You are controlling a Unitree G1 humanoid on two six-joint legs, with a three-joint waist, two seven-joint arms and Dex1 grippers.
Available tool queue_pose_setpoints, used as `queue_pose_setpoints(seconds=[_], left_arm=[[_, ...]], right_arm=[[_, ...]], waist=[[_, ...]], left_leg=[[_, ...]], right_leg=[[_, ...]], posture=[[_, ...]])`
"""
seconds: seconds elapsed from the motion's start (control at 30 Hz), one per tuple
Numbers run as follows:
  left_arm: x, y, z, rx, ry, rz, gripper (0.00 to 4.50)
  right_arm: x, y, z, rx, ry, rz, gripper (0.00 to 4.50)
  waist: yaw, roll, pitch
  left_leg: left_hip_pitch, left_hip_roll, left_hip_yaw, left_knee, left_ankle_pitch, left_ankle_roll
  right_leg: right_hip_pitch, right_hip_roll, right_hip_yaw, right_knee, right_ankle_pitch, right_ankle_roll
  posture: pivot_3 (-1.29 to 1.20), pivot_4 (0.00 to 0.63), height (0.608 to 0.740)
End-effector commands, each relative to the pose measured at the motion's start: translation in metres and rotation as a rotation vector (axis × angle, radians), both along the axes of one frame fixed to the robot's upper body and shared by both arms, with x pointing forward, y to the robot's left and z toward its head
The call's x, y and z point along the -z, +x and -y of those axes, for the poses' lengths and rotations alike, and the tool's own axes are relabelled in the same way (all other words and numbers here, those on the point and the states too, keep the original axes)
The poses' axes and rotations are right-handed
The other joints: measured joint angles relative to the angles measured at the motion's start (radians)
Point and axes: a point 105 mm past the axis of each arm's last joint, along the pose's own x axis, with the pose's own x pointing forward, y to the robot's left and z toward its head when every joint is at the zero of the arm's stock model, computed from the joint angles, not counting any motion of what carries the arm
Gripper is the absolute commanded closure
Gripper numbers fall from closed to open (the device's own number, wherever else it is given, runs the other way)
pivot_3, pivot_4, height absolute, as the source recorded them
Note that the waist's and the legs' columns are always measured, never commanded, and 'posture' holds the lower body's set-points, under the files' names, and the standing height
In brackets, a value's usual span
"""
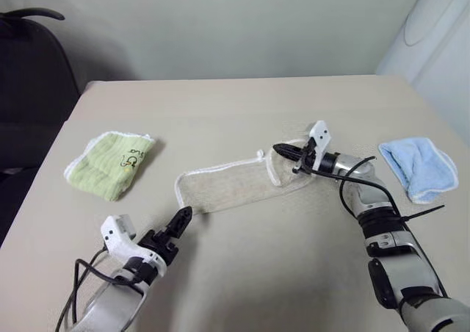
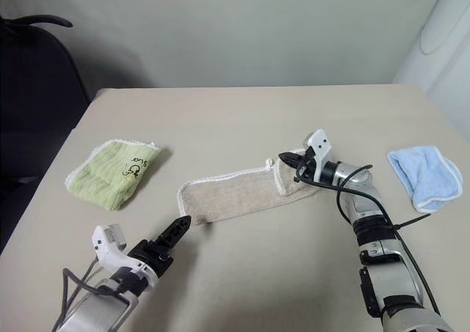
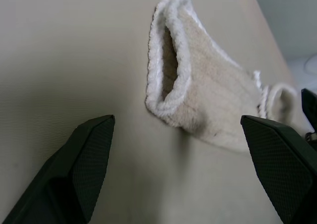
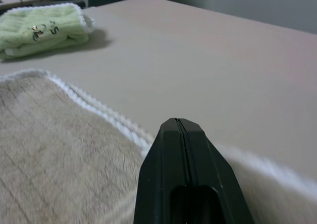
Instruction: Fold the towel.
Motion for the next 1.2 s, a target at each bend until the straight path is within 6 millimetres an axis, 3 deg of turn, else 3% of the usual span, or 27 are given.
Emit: queue_pose_setpoints(seconds=[0.03, 0.3, 0.37, 0.4, 0.73, 0.97, 1.2], left_arm=[[0.014, 0.012, 0.003, -0.004, -0.061, -0.06, 0.09], [0.021, 0.042, 0.021, 0.151, -0.032, -0.09, 0.09], [0.022, 0.046, 0.026, 0.191, -0.027, -0.096, 0.44], [0.023, 0.047, 0.027, 0.206, -0.023, -0.099, 0.65], [0.022, 0.059, 0.032, 0.279, -0.005, -0.088, 4.34], [0.012, 0.064, 0.022, 0.243, -0.013, -0.044, 4.42], [-0.035, 0.064, -0.031, 0.111, 0.046, 0.118, 4.42]], right_arm=[[-0.024, -0.003, -0.002, -0.012, 0.057, 0.082, 4.5], [-0.031, -0.005, 0.009, 0.047, 0.089, 0.113, 4.5], [-0.033, -0.005, 0.012, 0.064, 0.098, 0.121, 4.5], [-0.034, -0.006, 0.013, 0.07, 0.102, 0.123, 4.5], [-0.036, -0.009, 0.015, 0.097, 0.114, 0.137, 4.5], [-0.034, -0.012, 0.014, 0.101, 0.122, 0.139, 4.5], [-0.034, -0.013, 0.018, 0.119, 0.124, 0.146, 4.5]], waist=[[0.007, 0.003, 0.0], [0.033, 0.006, -0.001], [0.036, 0.007, -0.001], [0.037, 0.008, -0.001], [0.04, 0.008, -0.001], [0.039, 0.008, -0.001], [0.026, 0.0, 0.004]], left_leg=[[0.001, 0.0, 0.0, 0.0, 0.0, 0.0], [0.002, -0.003, 0.001, 0.0, 0.001, 0.0], [0.002, -0.005, 0.001, 0.0, 0.002, -0.004], [0.002, -0.005, 0.001, 0.0, 0.003, -0.004], [0.001, -0.007, 0.001, -0.003, 0.004, -0.005], [0.001, -0.007, 0.001, -0.005, 0.004, -0.006], [0.0, -0.001, 0.001, -0.005, 0.004, -0.008]], right_leg=[[0.001, 0.0, 0.0, 0.0, 0.0, 0.0], [0.003, 0.0, -0.003, 0.002, -0.001, -0.001], [0.004, 0.0, -0.003, 0.003, -0.001, -0.001], [0.004, 0.0, -0.003, 0.003, -0.001, -0.001], [0.003, -0.001, -0.003, 0.001, -0.001, -0.001], [0.002, 0.0, -0.003, 0.0, -0.001, -0.001], [0.0, 0.006, 0.0, -0.001, -0.001, -0.002]], posture=[[0.0, 0.15, 0.74], [0.0, 0.15, 0.74], [0.0, 0.15, 0.74], [0.0, 0.15, 0.74], [0.0, 0.15, 0.74], [0.0, 0.15, 0.74], [0.0, 0.15, 0.74]])
